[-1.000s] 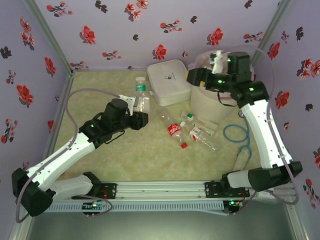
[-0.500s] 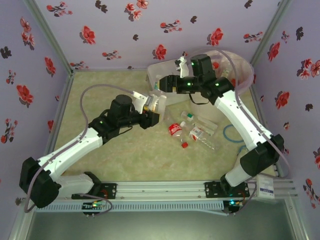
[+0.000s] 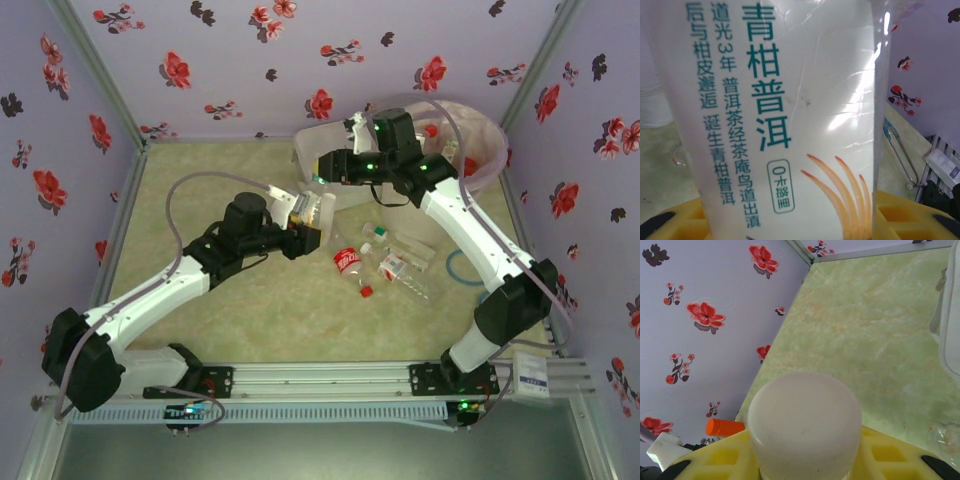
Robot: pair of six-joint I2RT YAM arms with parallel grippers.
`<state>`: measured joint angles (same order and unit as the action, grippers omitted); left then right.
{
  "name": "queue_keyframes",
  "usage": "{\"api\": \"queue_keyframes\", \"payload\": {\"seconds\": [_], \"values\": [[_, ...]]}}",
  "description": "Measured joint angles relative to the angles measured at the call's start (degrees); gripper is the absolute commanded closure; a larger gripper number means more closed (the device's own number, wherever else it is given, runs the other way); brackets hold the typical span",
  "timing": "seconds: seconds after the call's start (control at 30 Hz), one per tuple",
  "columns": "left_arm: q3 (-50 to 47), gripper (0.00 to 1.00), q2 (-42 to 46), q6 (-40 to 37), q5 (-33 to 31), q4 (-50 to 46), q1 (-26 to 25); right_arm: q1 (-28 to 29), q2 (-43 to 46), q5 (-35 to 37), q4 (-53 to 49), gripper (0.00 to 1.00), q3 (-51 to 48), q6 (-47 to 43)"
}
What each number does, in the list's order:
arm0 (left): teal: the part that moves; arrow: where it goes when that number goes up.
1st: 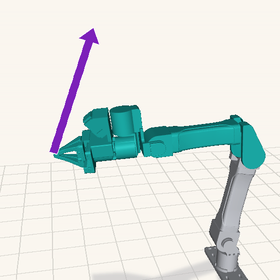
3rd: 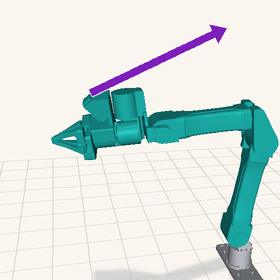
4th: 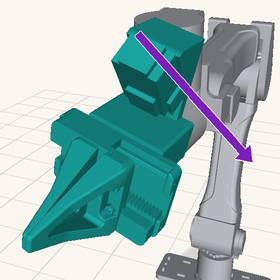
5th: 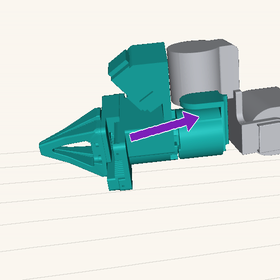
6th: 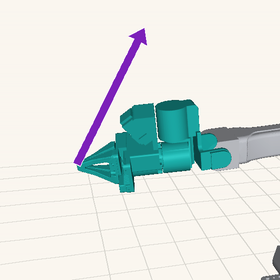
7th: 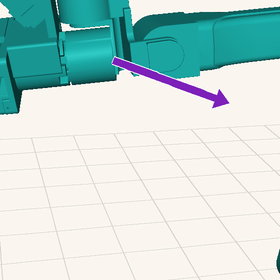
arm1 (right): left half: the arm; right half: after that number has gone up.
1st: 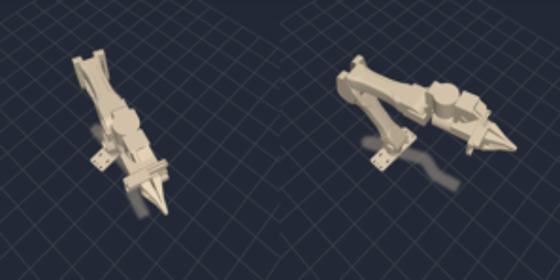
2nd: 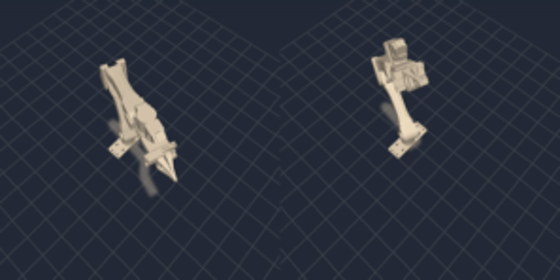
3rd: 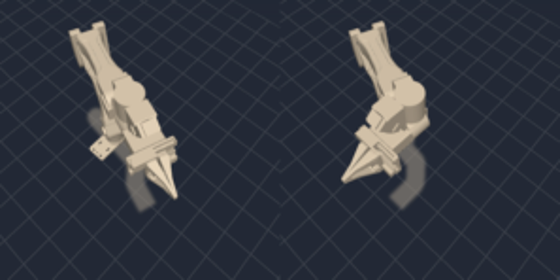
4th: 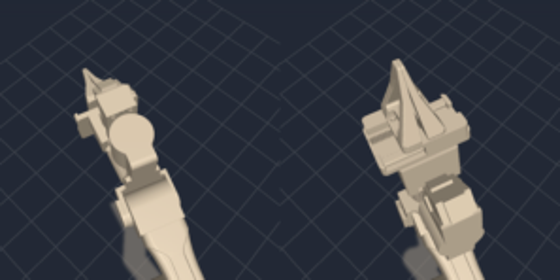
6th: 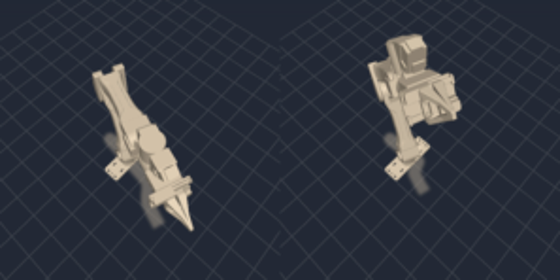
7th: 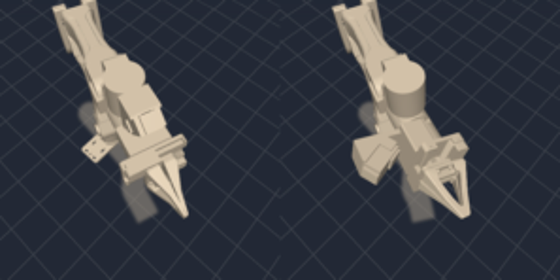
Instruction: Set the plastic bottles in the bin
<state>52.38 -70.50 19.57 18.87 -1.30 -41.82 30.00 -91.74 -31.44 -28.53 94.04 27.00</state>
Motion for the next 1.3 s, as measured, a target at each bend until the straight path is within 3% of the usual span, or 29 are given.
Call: {"api": "queue_keyframes", "payload": {"seconds": [0.07, 0.2, 0.27, 0.3, 0.63, 0.93, 1.1, 1.3], "values": [[0.00, 0.65, -0.39, -0.02, 0.26, 0.46, 0.07, -0.09, 0.00, 0.42, 0.00, 0.82, -0.02, -0.04], [0.00, 0.18, -0.70, -0.02, 0.44, 0.94, 0.11, -0.28, 0.11, 1.22, -0.20, 0.85, -0.02, -0.37], [-0.04, 0.03, -0.70, 0.31, 0.44, 0.87, 0.11, -0.87, 0.42, 2.19, -0.48, 0.88, -0.02, -0.48], [-0.17, 0.00, -0.68, 0.57, 0.44, 0.92, 0.11, -1.42, 0.68, 2.84, -0.68, 0.89, 0.02, -0.85], [-5.60, 0.00, 3.41, 3.26, -0.90, 2.29, 1.60, -8.50, 9.55, 13.73, -10.56, 0.93, 8.92, -7.82], [-6.60, 0.00, 3.69, 5.92, -2.14, 3.48, 2.21, -12.70, 20.48, 38.58, -19.08, 0.99, 20.31, -21.05], [-6.21, 0.00, 1.49, 8.48, -5.07, 2.95, 2.25, -15.87, 19.23, 50.75, -19.89, 1.00, 21.09, -27.21], [-1.62, 0.00, -4.90, 12.70, -12.09, -2.32, 0.09, -19.15, 10.75, 53.22, -19.78, 1.00, 21.07, -30.29]]}}
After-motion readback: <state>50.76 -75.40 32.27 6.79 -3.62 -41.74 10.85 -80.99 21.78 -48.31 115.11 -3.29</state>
